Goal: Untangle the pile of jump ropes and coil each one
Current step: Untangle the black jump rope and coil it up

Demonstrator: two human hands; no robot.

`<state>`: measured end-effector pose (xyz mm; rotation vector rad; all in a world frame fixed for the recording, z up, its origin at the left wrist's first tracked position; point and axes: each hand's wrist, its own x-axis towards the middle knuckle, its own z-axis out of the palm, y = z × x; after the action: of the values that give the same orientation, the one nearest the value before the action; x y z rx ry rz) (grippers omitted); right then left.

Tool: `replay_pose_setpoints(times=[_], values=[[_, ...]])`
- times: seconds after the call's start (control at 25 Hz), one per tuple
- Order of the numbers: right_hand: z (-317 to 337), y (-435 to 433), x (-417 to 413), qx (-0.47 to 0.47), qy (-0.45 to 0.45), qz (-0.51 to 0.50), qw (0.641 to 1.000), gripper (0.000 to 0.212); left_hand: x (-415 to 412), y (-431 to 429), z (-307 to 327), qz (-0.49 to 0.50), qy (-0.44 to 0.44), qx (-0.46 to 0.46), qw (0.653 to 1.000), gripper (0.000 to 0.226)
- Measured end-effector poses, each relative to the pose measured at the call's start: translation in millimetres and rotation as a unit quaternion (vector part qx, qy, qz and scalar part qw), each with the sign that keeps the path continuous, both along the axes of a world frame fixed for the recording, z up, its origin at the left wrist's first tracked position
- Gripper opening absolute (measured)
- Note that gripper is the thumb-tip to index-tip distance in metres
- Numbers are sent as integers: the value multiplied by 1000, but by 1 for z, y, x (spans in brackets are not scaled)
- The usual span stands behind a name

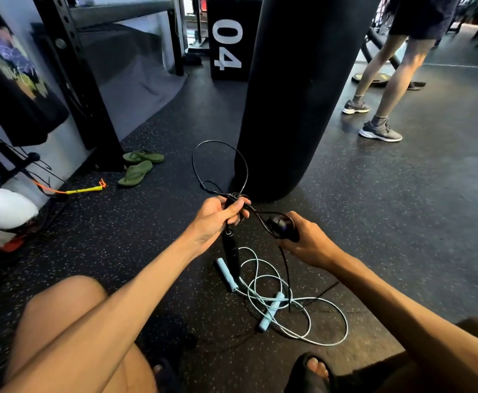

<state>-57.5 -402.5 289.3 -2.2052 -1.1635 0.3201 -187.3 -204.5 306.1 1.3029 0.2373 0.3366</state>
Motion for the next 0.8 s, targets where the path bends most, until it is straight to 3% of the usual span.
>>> replay_pose_setpoints(times=[0.16,0.24,0.36,0.52,0.68,0.8], values=[[-3,-9,12,-75,-35,-112,990,27,1,7,2,50,-16,1,999,10],[4,-7,13,11,19,-163,986,24,2,7,3,50,-6,26,998,10],[31,5,0,169,192,-112,960,29,5,-1,2,43,13,56,997,12],[42,22,-24,131,303,-16,944,26,9,-8,-6,11,32,113,993,19],[35,26,-28,122,359,-6,925,13,8,-9,-12,-10,46,133,990,39],[34,28,-28,141,368,-10,919,11,8,-6,-9,3,51,153,987,33]])
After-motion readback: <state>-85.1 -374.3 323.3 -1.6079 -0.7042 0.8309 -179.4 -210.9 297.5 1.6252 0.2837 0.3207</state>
